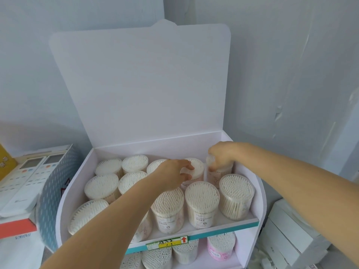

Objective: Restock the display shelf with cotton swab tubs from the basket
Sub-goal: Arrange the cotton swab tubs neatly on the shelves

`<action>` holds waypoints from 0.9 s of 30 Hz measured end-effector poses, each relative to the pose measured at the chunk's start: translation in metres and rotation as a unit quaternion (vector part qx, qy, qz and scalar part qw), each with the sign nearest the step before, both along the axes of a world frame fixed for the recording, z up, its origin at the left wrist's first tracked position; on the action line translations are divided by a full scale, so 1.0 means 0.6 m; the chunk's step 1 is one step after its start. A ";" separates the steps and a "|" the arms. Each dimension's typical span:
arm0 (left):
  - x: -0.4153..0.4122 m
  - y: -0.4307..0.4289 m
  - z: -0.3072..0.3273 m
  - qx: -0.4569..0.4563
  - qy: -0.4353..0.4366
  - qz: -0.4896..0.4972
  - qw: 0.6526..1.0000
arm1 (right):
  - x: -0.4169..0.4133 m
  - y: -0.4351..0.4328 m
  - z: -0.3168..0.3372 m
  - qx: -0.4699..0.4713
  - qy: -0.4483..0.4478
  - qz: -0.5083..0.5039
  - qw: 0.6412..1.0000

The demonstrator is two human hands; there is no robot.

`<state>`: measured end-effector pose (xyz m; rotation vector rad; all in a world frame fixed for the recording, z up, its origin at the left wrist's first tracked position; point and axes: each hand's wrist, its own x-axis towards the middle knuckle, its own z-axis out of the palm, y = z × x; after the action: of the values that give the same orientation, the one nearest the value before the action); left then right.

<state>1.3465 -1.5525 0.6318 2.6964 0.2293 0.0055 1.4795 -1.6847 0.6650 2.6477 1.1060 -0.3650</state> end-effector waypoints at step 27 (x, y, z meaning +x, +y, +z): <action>-0.014 -0.016 -0.006 0.074 -0.024 0.005 0.997 | -0.027 -0.024 -0.012 0.001 0.029 -0.002 1.000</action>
<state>1.3378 -1.5621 0.6280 2.8389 0.2351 0.0941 1.4633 -1.6993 0.6576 2.6567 1.1201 -0.4439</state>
